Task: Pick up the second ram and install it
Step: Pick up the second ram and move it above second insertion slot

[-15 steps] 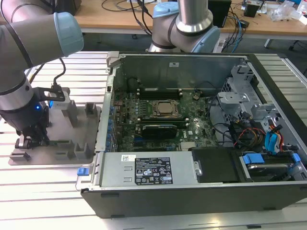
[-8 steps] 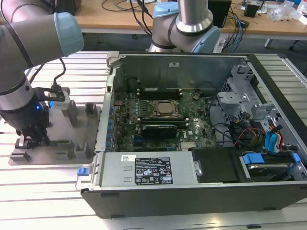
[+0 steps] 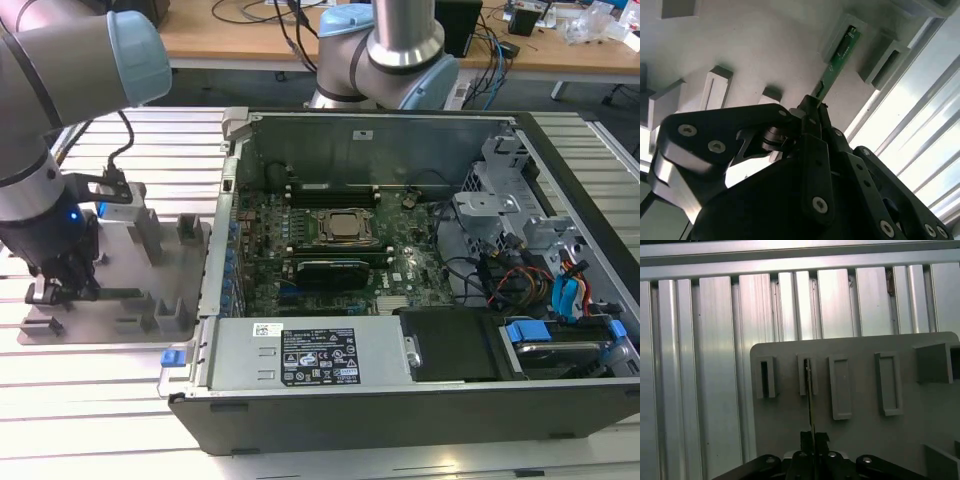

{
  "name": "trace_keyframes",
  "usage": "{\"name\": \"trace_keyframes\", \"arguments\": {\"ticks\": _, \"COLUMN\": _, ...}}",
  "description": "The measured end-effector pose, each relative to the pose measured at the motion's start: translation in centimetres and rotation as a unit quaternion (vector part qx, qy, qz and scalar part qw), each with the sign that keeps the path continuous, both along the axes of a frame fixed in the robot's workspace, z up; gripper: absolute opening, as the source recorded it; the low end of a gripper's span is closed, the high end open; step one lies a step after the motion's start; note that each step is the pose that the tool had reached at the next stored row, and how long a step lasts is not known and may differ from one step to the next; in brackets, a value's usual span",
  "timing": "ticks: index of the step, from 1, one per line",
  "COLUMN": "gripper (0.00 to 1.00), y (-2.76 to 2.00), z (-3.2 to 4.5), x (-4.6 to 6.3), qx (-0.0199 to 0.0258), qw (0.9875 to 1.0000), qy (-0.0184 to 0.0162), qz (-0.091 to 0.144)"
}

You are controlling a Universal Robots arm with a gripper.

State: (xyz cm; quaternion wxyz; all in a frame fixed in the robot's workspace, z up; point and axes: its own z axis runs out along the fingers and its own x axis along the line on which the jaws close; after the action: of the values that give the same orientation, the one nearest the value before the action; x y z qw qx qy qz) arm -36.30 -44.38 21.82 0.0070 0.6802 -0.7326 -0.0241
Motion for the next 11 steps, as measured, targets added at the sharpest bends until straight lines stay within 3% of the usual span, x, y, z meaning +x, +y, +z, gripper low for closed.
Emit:
{"name": "trace_keyframes", "arguments": {"ticks": 2, "gripper": 0.14, "y": 0.00, "z": 0.73, "x": 0.0, "qx": 0.0000, "qw": 1.0000, "qy": 0.0000, "qz": 0.000}}
{"name": "trace_keyframes", "arguments": {"ticks": 4, "gripper": 0.14, "y": 0.00, "z": 2.29, "x": 0.0, "qx": 0.0000, "qw": 1.0000, "qy": 0.0000, "qz": 0.000}}
{"name": "trace_keyframes", "arguments": {"ticks": 7, "gripper": 0.14, "y": 0.00, "z": 3.69, "x": 0.0, "qx": 0.0001, "qw": 1.0000, "qy": 0.0000, "qz": 0.000}}
{"name": "trace_keyframes", "arguments": {"ticks": 11, "gripper": 0.14, "y": 0.00, "z": 4.96, "x": 0.0, "qx": 0.0000, "qw": 1.0000, "qy": 0.0000, "qz": 0.000}}
